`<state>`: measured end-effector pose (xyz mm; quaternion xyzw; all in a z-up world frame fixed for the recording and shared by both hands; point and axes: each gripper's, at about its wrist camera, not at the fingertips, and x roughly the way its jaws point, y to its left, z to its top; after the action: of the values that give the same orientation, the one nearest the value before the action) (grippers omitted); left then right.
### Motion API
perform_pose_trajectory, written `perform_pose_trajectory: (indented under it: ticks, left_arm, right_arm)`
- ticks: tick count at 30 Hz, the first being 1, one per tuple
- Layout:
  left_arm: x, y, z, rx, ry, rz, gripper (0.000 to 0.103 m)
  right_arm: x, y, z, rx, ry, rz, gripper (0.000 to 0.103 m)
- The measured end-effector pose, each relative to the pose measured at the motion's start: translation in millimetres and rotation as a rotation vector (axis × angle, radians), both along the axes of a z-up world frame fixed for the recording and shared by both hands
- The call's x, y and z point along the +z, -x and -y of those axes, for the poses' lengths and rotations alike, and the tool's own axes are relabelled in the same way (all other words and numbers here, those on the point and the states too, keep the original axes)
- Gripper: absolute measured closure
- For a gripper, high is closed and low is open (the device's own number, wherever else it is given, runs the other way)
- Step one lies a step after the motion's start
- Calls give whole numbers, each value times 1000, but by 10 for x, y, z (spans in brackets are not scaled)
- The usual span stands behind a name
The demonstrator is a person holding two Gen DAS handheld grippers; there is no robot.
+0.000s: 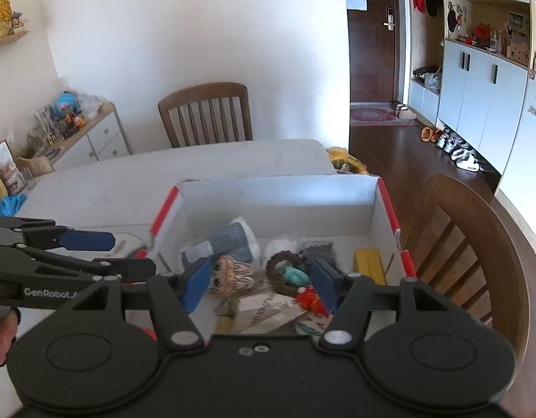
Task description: Organize objects
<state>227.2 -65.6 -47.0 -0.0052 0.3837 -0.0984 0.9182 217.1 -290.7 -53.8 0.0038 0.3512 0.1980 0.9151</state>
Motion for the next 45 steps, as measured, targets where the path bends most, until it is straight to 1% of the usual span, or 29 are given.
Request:
perform_pose_trajectory:
  ticks: [1, 3, 5, 11, 13, 15, 17, 18, 20, 21, 26, 32, 37, 45]
  left_arm:
    - [18, 17, -16, 1, -1, 9, 32]
    - [49, 55, -35, 0, -2, 24, 27]
    - [72, 92, -71, 0, 2, 35, 24]
    - [104, 190, -161, -13, 23, 57, 16]
    - [103, 211, -178, -15, 31, 63, 7]
    - [107, 228, -195, -21, 38, 68, 3]
    - [105, 243, -202, -28, 41, 73, 3]
    - [103, 245, -201, -29, 39, 73, 1]
    - [93, 255, -203, -32, 37, 71, 0]
    - [87, 259, -204, -34, 38, 71, 0]
    - [62, 305, -218, -38, 32, 80, 0]
    - [96, 408, -205, -55, 19, 125, 0]
    - [135, 458, -163, -84, 10, 149, 0]
    - [121, 473, -66, -138, 15, 154, 0]
  right_arm:
    - [14, 29, -11, -2, -4, 6, 39]
    - [44, 80, -28, -1, -16, 16, 37]
    - [69, 133, -50, -10, -21, 31, 30]
    - [95, 239, -69, -32, -51, 52, 22]
    - [104, 267, -77, -39, -55, 58, 20]
    - [110, 293, -77, -49, -68, 58, 16]
    - [111, 325, -78, -58, -82, 63, 11]
    - [112, 341, -78, -62, -87, 68, 10]
    - [107, 379, -86, -70, -95, 75, 2]
    - [104, 400, -89, -75, -97, 81, 1]
    - [68, 513, -138, -80, -94, 91, 1]
    - [32, 676, -148, -109, -98, 134, 1]
    - [12, 725, -122, -138, -99, 136, 1]
    - [-9, 773, -46, -175, -106, 127, 1]
